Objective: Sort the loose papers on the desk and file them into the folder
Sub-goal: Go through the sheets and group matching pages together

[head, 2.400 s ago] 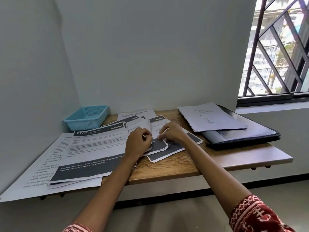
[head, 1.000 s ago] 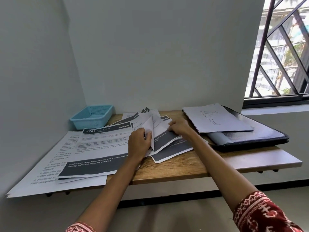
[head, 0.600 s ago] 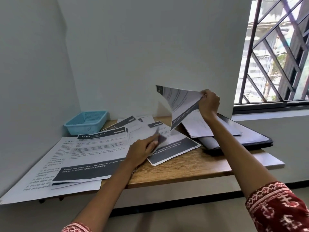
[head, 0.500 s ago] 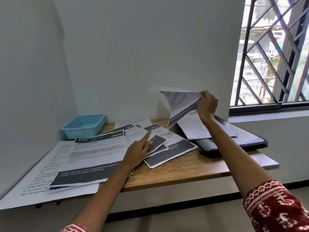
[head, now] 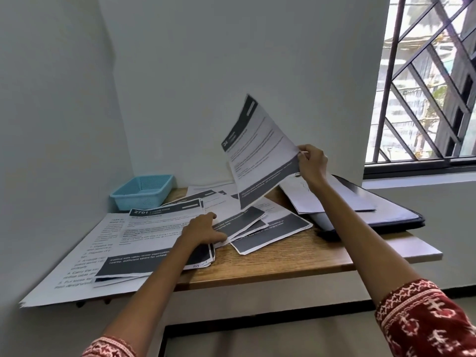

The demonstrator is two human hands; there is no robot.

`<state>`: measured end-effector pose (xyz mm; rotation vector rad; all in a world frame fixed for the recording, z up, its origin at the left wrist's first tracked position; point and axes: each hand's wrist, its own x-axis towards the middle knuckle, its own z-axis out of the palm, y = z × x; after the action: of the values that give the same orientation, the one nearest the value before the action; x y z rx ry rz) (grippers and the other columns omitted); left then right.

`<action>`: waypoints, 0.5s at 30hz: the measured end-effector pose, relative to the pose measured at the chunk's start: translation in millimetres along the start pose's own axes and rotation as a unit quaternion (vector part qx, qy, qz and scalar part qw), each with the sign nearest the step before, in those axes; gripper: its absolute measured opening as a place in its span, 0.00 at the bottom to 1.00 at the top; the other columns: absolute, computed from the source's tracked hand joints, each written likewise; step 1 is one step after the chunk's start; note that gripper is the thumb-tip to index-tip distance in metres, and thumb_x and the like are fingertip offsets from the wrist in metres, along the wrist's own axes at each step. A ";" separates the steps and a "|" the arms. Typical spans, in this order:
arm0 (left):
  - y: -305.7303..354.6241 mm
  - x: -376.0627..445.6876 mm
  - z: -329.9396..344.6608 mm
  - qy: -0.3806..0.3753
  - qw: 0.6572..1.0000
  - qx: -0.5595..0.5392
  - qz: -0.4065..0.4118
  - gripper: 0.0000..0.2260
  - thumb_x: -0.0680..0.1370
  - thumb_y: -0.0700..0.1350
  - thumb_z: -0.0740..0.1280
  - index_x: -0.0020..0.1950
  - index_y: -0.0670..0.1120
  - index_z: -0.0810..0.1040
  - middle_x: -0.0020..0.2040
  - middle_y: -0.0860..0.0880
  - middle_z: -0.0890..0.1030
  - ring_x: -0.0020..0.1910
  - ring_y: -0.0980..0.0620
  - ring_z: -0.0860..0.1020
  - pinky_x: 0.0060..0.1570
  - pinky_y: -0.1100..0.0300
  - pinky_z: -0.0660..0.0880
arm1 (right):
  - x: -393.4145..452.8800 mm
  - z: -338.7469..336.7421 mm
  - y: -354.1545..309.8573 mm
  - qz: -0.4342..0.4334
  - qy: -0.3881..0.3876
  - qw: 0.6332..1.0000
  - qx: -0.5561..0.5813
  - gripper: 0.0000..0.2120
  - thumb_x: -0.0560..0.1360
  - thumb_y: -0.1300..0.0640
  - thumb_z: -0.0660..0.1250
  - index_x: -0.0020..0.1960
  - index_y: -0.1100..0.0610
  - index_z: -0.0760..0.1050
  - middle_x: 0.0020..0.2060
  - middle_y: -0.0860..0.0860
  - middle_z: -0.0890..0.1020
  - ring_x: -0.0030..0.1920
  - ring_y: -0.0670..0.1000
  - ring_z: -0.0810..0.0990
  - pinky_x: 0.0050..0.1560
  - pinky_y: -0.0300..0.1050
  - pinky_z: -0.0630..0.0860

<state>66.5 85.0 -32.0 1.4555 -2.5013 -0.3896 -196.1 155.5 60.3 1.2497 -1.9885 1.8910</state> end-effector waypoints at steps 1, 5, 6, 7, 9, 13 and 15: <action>1.5 1.1 -1.1 -0.006 1.000 0.001 -0.007 0.33 0.71 0.53 0.69 0.73 0.48 0.62 0.70 0.45 0.68 0.66 0.45 0.68 0.62 0.51 0.69 | -1.4 2.6 0.7 0.001 -0.008 1.000 0.003 0.15 0.76 0.68 0.56 0.56 0.62 0.79 0.52 0.59 0.81 0.52 0.59 0.79 0.51 0.60 0.78; 4.5 6.2 -5.6 -0.049 0.995 0.034 -0.083 0.35 0.70 0.54 0.69 0.73 0.48 0.59 0.71 0.43 0.65 0.69 0.42 0.65 0.65 0.45 0.67 | -6.3 13.0 6.4 -0.001 -0.058 0.998 -0.008 0.14 0.77 0.67 0.58 0.57 0.60 0.79 0.53 0.59 0.81 0.48 0.54 0.78 0.44 0.51 0.80; 5.6 7.8 -5.4 -0.059 0.992 0.047 -0.099 0.36 0.70 0.55 0.69 0.74 0.47 0.58 0.71 0.42 0.64 0.69 0.41 0.65 0.66 0.44 0.66 | -7.8 15.3 8.3 -0.004 -0.075 0.997 -0.018 0.14 0.77 0.66 0.58 0.57 0.60 0.79 0.53 0.58 0.81 0.47 0.53 0.78 0.40 0.43 0.79; 6.9 8.6 -4.9 -0.063 0.990 0.058 -0.114 0.37 0.70 0.56 0.69 0.74 0.47 0.58 0.71 0.42 0.64 0.69 0.40 0.65 0.66 0.44 0.66 | -9.0 17.3 10.4 -0.006 -0.091 0.995 -0.028 0.13 0.77 0.66 0.58 0.57 0.61 0.79 0.53 0.58 0.82 0.46 0.51 0.77 0.36 0.37 0.77; 8.2 9.2 -3.1 -0.043 0.987 0.077 -0.135 0.38 0.68 0.58 0.70 0.73 0.46 0.58 0.69 0.42 0.66 0.69 0.40 0.65 0.66 0.43 0.66 | -11.5 20.3 14.9 -0.004 -0.116 0.993 -0.035 0.13 0.77 0.67 0.59 0.56 0.61 0.79 0.51 0.59 0.82 0.45 0.52 0.77 0.33 0.31 0.74; 8.2 4.6 -10.9 0.000 0.984 0.126 -0.124 0.33 0.70 0.53 0.72 0.70 0.44 0.63 0.66 0.44 0.71 0.66 0.45 0.70 0.62 0.51 0.70 | -15.5 21.9 19.2 0.004 -0.144 0.989 -0.047 0.13 0.76 0.68 0.58 0.53 0.62 0.80 0.48 0.59 0.82 0.44 0.53 0.77 0.28 0.34 0.74; 6.0 1.2 -23.3 0.010 0.987 0.103 -0.123 0.26 0.73 0.48 0.69 0.68 0.41 0.66 0.65 0.42 0.72 0.63 0.44 0.73 0.59 0.53 0.73 | -17.3 21.1 19.4 0.014 -0.158 0.986 -0.046 0.13 0.76 0.69 0.59 0.53 0.63 0.80 0.48 0.59 0.81 0.44 0.55 0.77 0.34 0.43 0.78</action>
<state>68.5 84.0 -8.1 1.8470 -2.4110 -0.1565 -187.8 142.7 30.5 1.5862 -2.2222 1.6766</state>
